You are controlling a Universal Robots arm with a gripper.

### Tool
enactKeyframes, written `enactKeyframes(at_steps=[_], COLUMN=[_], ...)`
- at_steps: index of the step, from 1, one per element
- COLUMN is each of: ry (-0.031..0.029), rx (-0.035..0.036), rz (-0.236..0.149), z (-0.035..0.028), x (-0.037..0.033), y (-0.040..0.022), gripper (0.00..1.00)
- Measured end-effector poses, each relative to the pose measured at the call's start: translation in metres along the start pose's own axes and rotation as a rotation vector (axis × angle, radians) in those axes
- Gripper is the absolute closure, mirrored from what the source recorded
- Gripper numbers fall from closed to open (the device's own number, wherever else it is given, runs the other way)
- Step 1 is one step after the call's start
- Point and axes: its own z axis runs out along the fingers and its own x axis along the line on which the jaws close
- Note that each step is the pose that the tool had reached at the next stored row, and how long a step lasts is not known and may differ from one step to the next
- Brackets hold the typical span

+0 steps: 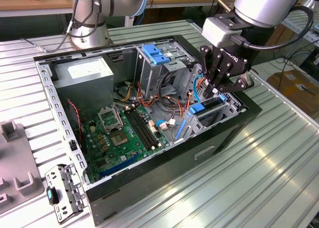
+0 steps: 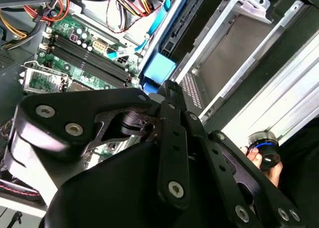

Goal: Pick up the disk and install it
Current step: 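Insert the disk into the insertion slot, then insert the first disk wire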

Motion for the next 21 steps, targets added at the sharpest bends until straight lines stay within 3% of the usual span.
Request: enactKeyframes(at_steps=[1, 15, 21], ry=[-0.0001, 0.0, 0.0001], rx=[0.0, 0.0, 0.0], rz=[0.0, 0.0, 0.0], z=[0.0025, 0.003, 0.0043], x=[0.0, 0.0, -0.0001], y=[-0.0001, -0.0001, -0.0119], gripper=[0.89, 0.89, 0.89])
